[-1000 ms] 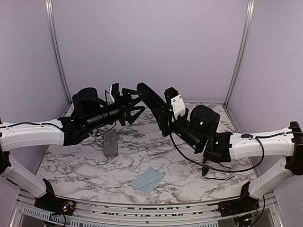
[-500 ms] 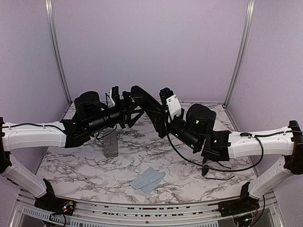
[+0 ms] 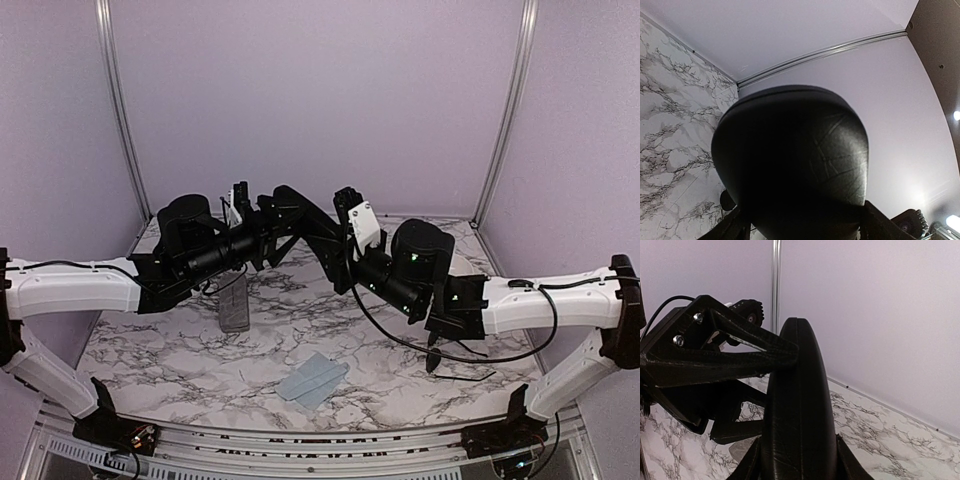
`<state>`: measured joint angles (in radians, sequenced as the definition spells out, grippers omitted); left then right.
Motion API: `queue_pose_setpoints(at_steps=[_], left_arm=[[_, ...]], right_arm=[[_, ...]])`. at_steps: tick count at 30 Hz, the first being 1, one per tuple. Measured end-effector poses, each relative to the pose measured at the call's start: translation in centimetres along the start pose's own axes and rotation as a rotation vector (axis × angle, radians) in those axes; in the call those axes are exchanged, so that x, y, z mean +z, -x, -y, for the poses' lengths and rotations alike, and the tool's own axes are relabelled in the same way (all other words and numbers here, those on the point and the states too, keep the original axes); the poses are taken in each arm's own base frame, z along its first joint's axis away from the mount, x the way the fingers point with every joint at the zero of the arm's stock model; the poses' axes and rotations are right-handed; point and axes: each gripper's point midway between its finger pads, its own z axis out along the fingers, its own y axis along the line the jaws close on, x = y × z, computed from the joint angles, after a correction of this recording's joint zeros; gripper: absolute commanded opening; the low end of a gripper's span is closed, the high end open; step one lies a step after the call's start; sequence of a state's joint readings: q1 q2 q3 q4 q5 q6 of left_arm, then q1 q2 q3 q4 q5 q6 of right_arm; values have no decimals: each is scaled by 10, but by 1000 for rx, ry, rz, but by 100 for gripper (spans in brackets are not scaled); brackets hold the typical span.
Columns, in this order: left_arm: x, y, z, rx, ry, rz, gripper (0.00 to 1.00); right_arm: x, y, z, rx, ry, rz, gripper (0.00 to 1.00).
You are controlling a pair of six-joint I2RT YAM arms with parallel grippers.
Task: Organize the sunglasses
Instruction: Pass from the right arm to the left
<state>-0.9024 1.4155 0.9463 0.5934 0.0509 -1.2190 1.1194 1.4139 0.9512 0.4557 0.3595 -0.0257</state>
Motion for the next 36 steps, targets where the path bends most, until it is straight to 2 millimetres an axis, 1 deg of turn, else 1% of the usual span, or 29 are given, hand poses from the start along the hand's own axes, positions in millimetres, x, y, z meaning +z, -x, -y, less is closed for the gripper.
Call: queue_pose_setpoints(at_steps=[6,10,14,16,17,18,21,22,26,31,33,36], left_arm=[[2,0,-2,0,0,0,75],[2,0,-1,0,-3,2,68],[2,0,1,-7,-12,4,57],[2,0,2,-9,-16,7,53],[2,0,2,-10,-16,8,52],[2,0,2,-10,-15,7,51],[2,-1,-2,-11,-10,5,49],[1,-2,-5,-11,-4,2,48],[-3,-10,-26,-3,41,-13,47],[-11,-21,-56,46,98,-51,45],[-17,-24,-65,76,115,-68,45],[-28,-24,-73,155,137,-96,45]], right_arm=[[0,-1,-1,1,4,-5,16],[0,-2,-1,3,5,-7,16],[0,-2,-1,3,4,-8,17],[0,-2,-1,3,3,-8,22],[0,-2,-1,3,3,-8,27],[0,-2,-1,3,3,-8,32],[0,-5,-1,5,-3,-22,52],[-1,-8,0,11,-8,-33,57],[-2,-21,4,29,-37,-84,62],[-8,-44,4,45,-34,-179,69],[-16,-49,4,54,-21,-207,70],[-28,-45,7,72,-9,-220,72]])
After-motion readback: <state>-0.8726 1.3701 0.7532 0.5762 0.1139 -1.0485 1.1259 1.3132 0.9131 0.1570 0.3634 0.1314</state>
